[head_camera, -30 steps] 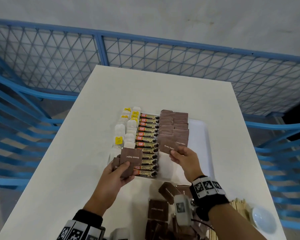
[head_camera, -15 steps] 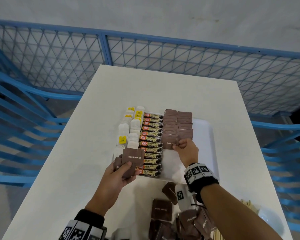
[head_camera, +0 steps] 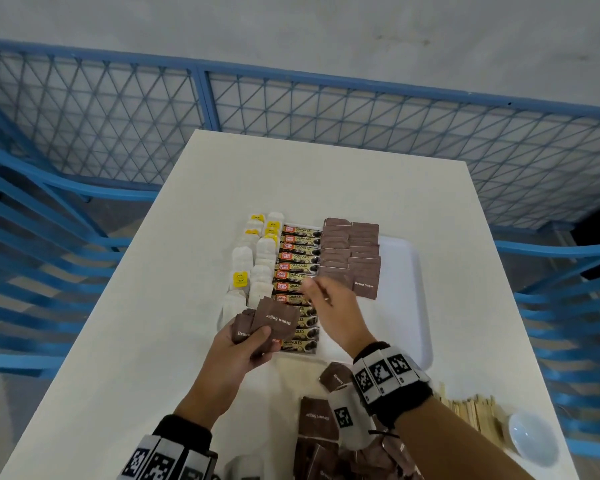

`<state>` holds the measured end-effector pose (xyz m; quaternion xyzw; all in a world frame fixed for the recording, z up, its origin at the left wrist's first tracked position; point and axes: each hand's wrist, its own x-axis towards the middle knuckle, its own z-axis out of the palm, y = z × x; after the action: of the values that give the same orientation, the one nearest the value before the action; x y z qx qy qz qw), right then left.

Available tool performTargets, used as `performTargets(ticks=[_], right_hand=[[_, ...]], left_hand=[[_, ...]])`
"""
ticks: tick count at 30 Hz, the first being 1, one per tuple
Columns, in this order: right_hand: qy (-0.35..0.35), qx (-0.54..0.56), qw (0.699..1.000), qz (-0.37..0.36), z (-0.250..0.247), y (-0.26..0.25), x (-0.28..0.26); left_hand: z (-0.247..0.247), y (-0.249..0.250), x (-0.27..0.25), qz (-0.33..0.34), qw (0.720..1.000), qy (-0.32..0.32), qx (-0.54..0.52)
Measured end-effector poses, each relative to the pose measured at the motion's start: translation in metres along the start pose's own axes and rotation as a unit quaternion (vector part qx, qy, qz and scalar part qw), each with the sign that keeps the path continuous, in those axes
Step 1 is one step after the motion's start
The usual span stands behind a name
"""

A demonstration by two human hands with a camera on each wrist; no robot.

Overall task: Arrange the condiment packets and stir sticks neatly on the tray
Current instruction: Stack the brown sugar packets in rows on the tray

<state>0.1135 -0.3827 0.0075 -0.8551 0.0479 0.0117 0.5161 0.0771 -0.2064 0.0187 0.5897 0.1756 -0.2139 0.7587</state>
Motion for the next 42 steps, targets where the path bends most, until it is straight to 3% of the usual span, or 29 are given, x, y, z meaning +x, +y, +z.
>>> performTargets(ticks=[3,5,10,14,19,22,25,28,31,37,42], right_hand=[[-0.103,0.048,0.993,-0.016,0.000,-0.020,-0.011],[-0.125,0.032,0.991,-0.032,0.000,-0.023,-0.015],[-0.072,0.025,0.996,-0.053,0.000,-0.020,-0.023],[-0.025,-0.021,0.993,-0.111,0.003,-0.014,-0.031],[-0.009,-0.136,0.973,-0.189,0.011,-0.003,-0.044],[-0.018,-0.122,0.972,-0.200,0.010,0.001,-0.049],[-0.011,-0.024,0.987,-0.156,0.002,0.002,-0.053],[-0.022,0.085,0.996,-0.010,-0.005,0.003,-0.056],[-0.079,0.201,0.969,0.124,-0.009,0.008,-0.056],[-0.063,0.246,0.954,0.158,-0.025,0.016,-0.051],[0.082,0.236,0.947,0.202,-0.051,0.044,-0.038]], left_hand=[[0.000,-0.001,0.000,0.002,1.000,-0.002,0.013],[0.000,0.000,0.000,0.004,1.000,-0.003,0.014],[0.000,0.000,0.001,-0.019,0.999,0.030,-0.031],[0.002,0.002,0.001,-0.042,0.996,0.047,-0.057],[0.009,0.004,-0.001,-0.049,0.995,0.014,-0.088],[0.009,0.002,-0.001,-0.038,0.998,-0.003,-0.059],[0.009,0.001,0.001,-0.028,0.998,0.001,-0.048],[0.010,0.001,0.001,-0.022,0.999,0.009,-0.044],[0.012,0.001,0.000,-0.015,0.999,0.003,-0.036],[0.014,0.000,-0.001,-0.031,0.998,-0.003,-0.053],[0.015,0.004,-0.001,-0.044,0.992,0.002,-0.122]])
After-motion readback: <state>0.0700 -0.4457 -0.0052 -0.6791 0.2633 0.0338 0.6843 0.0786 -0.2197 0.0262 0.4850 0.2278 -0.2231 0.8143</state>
